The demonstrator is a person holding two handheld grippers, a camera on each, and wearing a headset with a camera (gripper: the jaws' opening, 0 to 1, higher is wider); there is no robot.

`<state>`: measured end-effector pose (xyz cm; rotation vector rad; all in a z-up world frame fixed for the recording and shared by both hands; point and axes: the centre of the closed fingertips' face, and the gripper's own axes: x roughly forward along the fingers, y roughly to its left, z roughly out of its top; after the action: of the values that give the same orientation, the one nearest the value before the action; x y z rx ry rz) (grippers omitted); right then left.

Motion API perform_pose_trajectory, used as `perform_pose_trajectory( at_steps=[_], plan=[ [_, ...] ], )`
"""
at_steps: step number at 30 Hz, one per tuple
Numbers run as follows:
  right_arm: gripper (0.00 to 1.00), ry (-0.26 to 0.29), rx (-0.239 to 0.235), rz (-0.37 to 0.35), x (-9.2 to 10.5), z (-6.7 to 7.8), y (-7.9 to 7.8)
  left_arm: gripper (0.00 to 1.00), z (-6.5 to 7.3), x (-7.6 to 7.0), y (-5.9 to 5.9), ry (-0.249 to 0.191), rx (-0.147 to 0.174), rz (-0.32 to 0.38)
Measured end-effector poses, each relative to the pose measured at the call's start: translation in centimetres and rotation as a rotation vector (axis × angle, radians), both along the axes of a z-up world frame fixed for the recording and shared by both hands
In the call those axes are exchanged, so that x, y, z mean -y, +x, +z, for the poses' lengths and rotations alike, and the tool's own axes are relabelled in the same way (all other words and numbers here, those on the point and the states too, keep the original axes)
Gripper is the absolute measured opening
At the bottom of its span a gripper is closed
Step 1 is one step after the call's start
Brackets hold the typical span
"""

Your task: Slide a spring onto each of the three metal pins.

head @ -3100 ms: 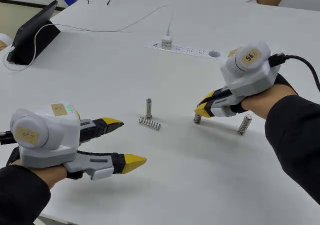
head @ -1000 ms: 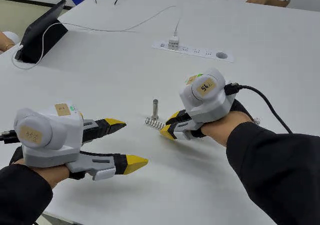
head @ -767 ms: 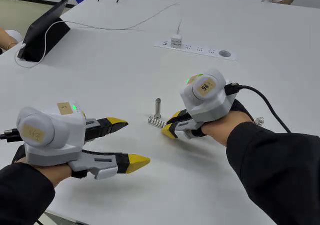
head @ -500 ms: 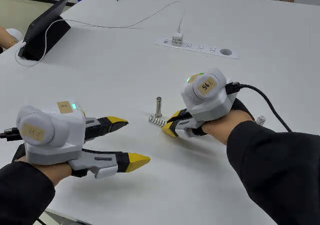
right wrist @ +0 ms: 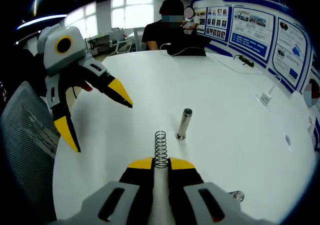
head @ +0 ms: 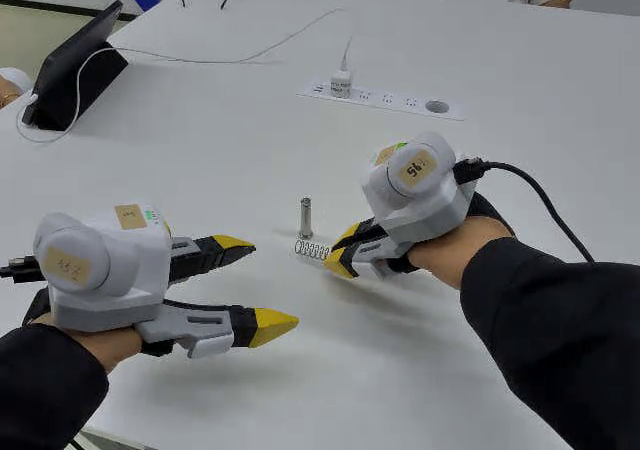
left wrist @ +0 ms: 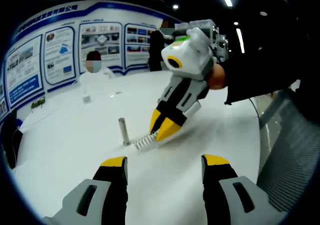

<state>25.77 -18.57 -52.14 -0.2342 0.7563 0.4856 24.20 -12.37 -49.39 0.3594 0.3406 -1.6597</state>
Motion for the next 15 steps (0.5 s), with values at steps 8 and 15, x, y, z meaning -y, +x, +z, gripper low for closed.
perform_pose_trajectory(
  at_steps=[8, 15],
  plan=[
    [0.12, -0.016, 0.003, 0.049, -0.6, 2.1, -1.8, 0.6, 0.6, 0.6, -0.8, -0.004, 0.013, -0.033],
    [0.12, -0.035, -0.01, 0.103, -1.3, 3.1, -3.7, 0.58, 0.9, 1.3, -1.6, 0.001, 0.038, -0.075]
  ],
)
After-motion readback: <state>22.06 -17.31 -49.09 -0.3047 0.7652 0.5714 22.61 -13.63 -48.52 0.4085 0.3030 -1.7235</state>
